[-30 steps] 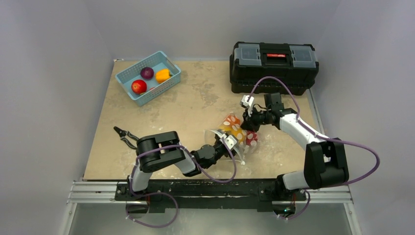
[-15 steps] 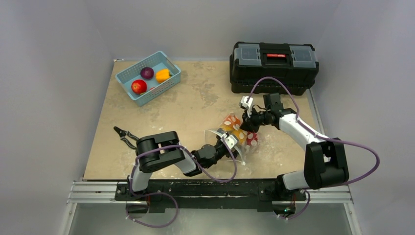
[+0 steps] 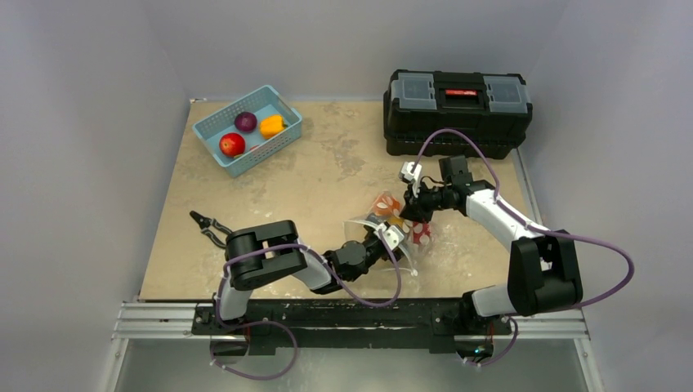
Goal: Open the zip-top bag and remove the fake food
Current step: Pick up the fake fruit from the zipper food storage bag.
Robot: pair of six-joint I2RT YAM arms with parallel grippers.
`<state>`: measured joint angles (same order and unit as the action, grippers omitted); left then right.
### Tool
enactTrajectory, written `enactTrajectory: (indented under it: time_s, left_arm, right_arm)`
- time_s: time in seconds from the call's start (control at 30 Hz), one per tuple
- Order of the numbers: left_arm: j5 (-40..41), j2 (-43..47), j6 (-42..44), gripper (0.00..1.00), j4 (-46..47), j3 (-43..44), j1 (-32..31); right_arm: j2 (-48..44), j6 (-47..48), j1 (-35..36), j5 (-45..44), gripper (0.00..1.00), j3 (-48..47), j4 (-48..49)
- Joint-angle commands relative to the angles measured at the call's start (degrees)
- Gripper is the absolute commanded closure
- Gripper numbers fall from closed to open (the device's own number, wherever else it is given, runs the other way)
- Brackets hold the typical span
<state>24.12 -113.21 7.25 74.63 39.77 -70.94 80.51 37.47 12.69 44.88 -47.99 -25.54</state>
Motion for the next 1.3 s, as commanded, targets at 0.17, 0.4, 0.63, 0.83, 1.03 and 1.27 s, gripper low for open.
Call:
enactTrajectory:
  time_s: [0.17, 0.4, 0.63, 0.83, 1.03, 1.27]
  left_arm:
    - [2.28, 3.23, 1.38, 0.61, -0.77, -0.45, -0.23]
    - [-1.46, 9.66, -1.03, 1.00, -3.22, -6.02, -1.10]
    - [-6.80, 15.11, -5.81, 1.00, -5.48, -12.11, -1.31]
    - [-8.58, 17.50, -9.65, 1.00, -8.93, -13.79, -1.31]
    - [-7.55, 19.29, -11.13, 1.00, -8.92, -15.38, -1.29]
    - [-7.11, 21.12, -12.06, 1.00, -8.85, -17.15, -1.31]
  right_arm:
    - [-0.20, 1.37, 0.41, 2.12, 0.95, -2.37, -1.18]
    - [-1.17, 1.29, 0.29, 0.94, 0.94, -2.81, -1.25]
    - [-2.12, 5.53, -0.22, 0.62, 0.90, -3.16, -1.49]
    - [-4.03, 2.10, -1.62, 1.21, 0.84, -3.72, -2.54]
    - [-9.13, 12.87, -3.83, 7.45, 0.55, -4.35, -11.35]
    - [-10.40, 45.82, -4.38, 15.09, 0.16, 0.60, -28.31]
